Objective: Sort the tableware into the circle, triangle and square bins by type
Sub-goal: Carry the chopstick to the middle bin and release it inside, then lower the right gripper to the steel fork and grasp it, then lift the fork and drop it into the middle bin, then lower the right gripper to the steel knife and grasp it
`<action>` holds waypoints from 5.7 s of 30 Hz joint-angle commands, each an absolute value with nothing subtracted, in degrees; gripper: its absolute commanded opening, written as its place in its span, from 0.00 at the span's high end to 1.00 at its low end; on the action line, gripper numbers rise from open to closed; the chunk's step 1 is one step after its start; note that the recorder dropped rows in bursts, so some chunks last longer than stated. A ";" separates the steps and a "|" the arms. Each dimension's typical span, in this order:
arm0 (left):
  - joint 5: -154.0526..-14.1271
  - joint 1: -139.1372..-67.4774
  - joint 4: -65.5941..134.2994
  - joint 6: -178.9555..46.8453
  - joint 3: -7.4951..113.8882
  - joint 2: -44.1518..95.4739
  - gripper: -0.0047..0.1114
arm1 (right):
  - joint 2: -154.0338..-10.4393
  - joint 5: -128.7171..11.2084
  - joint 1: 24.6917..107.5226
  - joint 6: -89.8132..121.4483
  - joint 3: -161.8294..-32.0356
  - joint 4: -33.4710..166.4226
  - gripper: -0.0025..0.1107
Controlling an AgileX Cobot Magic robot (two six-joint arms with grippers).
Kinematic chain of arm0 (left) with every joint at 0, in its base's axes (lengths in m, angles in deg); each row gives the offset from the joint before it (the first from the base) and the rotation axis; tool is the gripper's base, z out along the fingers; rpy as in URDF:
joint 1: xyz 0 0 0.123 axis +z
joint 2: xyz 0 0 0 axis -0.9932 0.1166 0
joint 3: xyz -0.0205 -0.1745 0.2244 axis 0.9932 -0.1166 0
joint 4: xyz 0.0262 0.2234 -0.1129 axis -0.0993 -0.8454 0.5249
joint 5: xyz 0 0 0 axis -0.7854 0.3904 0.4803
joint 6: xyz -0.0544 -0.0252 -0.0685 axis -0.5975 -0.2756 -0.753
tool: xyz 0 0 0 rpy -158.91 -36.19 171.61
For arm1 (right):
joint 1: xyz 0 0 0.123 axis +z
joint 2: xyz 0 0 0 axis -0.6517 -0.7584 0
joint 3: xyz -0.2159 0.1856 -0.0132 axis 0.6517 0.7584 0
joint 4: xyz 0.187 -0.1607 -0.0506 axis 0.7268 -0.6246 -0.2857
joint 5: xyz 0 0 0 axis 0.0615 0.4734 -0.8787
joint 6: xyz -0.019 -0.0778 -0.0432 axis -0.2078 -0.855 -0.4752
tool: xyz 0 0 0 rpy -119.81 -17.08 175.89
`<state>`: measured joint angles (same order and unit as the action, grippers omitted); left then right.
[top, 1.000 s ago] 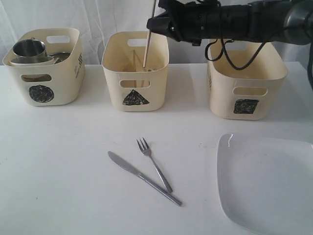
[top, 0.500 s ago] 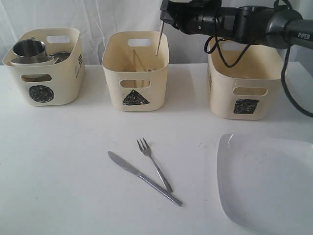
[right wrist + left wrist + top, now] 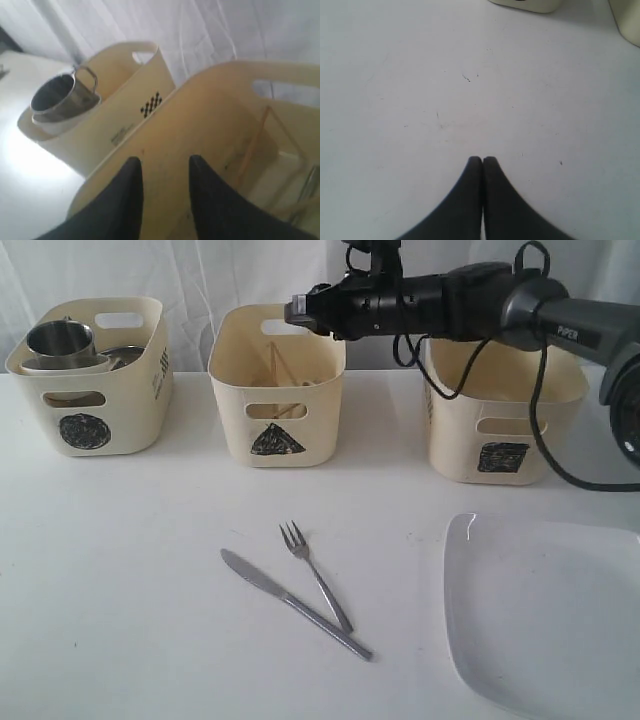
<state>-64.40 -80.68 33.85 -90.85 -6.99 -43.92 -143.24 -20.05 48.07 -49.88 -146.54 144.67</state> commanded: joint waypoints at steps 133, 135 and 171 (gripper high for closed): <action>-61.78 -81.87 33.82 -90.87 -7.45 -44.15 0.96 | -122.65 -4.53 78.92 12.78 -113.16 69.21 0.95; -61.78 -81.87 33.82 -90.87 -7.45 -44.15 0.96 | -122.65 -4.53 78.92 12.68 -113.16 69.43 0.86; -61.78 -81.87 33.82 -90.87 -7.45 -44.15 0.96 | -125.42 -5.95 77.80 8.82 -122.53 69.59 0.98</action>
<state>-64.40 -81.41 33.85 -90.85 -6.99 -43.92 -125.58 -6.87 78.55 9.41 -122.44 69.52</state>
